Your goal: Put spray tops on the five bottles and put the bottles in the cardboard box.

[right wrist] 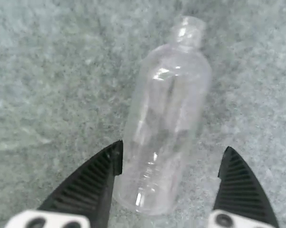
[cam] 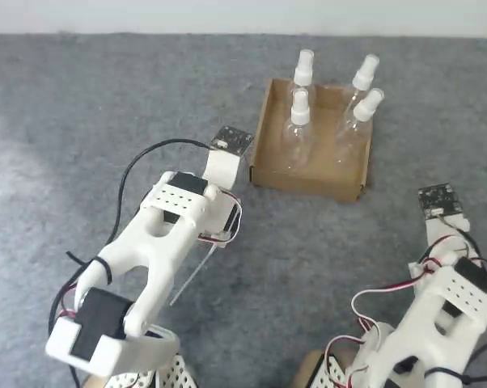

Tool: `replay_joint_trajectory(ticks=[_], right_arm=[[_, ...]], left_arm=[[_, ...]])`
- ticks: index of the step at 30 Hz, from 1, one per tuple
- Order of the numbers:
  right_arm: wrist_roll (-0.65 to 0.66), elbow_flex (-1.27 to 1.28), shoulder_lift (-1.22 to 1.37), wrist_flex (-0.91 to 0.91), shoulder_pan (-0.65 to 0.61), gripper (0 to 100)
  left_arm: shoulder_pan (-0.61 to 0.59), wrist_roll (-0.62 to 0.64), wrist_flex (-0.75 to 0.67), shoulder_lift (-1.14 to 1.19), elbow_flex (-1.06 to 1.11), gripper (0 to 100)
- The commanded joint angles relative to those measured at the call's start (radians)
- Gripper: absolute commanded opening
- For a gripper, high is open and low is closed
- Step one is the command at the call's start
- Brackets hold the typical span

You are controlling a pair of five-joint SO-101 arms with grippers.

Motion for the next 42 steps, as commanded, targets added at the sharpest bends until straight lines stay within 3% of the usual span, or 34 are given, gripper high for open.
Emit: replay_joint_trajectory(ticks=[1,7,19,27,32,42], right_arm=[[-0.071,-0.172,-0.015,0.067,-0.002,27.0],[-0.095,-0.219,0.031,0.064,-0.062,27.0],[-0.091,-0.413,0.464,0.056,-0.084,27.0],[-0.091,-0.405,0.478,0.051,-0.079,27.0],[-0.091,-0.379,0.478,0.047,-0.079,27.0],[-0.097,-0.437,0.486,0.045,-0.087,27.3]], left_arm=[[0.0,-0.028,-0.037,-0.04,-0.013,14],[0.002,-0.029,-0.075,-0.038,0.028,14],[0.008,-0.029,-0.175,-0.038,0.102,14],[0.006,-0.026,-0.178,-0.04,0.147,13],[0.002,-0.025,-0.178,-0.04,0.147,1],[0.002,-0.025,-0.175,-0.04,0.147,1]])
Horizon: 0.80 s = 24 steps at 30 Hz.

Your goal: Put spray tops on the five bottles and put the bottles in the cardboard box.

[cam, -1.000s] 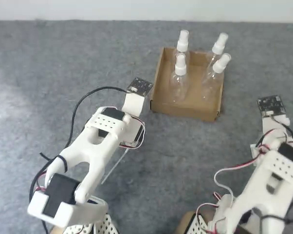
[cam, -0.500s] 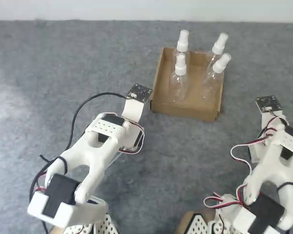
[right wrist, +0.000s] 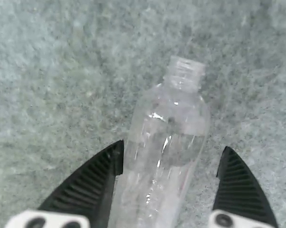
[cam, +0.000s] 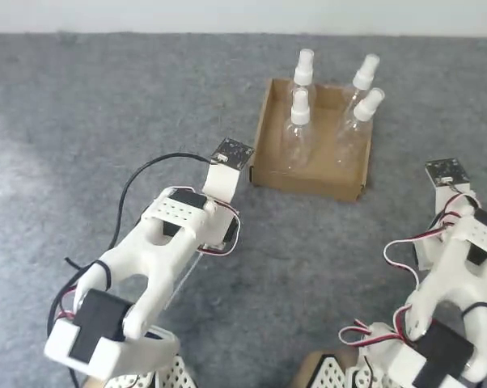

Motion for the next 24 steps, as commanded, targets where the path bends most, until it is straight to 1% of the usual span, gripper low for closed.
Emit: replay_joint_trajectory(ticks=[1,16,17,20,24], right_arm=[[-0.009,-0.084,0.004,-0.018,-0.019,27.3],[-0.011,-0.098,0.004,-0.018,-0.039,27.3],[-0.02,-0.114,0.005,-0.008,-0.039,27.3],[-0.103,-0.175,0.028,-0.001,-0.039,27.3],[-0.115,-0.264,0.139,0.073,-0.051,27.3]], left_arm=[[-0.005,-0.003,-0.015,-0.038,-0.004,1],[-0.005,-0.003,-0.014,-0.038,-0.002,1],[-0.005,-0.003,-0.014,-0.038,-0.002,1],[-0.005,-0.003,-0.014,-0.038,-0.002,1],[-0.005,-0.003,-0.014,-0.038,-0.002,2]])
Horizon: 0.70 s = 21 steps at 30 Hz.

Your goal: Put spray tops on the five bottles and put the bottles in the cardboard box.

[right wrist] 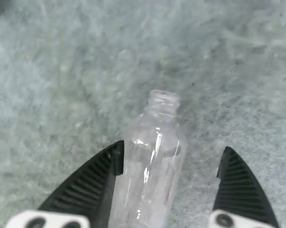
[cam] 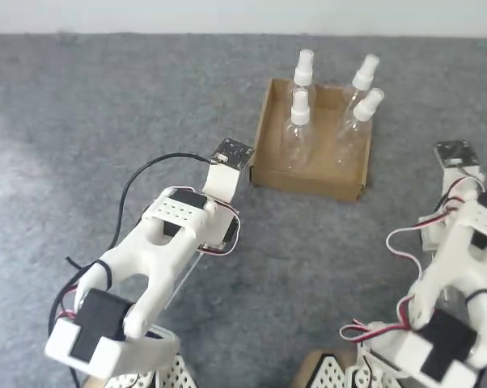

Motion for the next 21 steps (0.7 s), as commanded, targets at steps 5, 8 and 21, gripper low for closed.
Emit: replay_joint_trajectory(ticks=[5,8,21], right_arm=[[-0.028,-0.175,0.163,0.07,-0.027,27.1],[-0.028,-0.176,0.174,0.074,-0.027,26.2],[-0.018,-0.184,0.166,0.076,-0.027,5.1]], left_arm=[[-0.005,-0.003,-0.014,-0.038,-0.002,2],[-0.005,-0.005,-0.014,-0.038,-0.002,2],[-0.003,-0.003,-0.015,-0.038,-0.002,2]])
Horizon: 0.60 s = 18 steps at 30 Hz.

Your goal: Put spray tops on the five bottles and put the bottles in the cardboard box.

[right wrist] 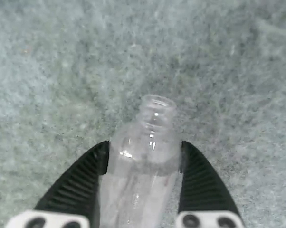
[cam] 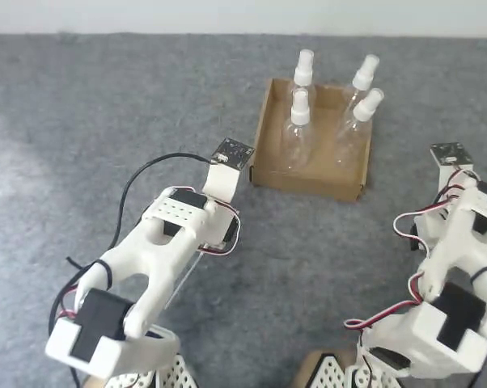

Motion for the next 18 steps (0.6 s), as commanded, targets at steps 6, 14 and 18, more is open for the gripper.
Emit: replay_joint_trajectory(ticks=[6,14,18], right_arm=[[-0.008,-0.078,-0.171,0.019,-0.05,1.3],[-0.014,-0.072,-0.492,0.216,-0.254,1.0],[-0.074,-0.072,-0.633,0.286,-0.377,0.9]], left_arm=[[-0.006,-0.003,-0.012,-0.049,-0.002,1],[-0.006,-0.003,0.051,-0.051,-0.045,1],[-0.006,-0.003,0.08,-0.051,-0.084,1]])
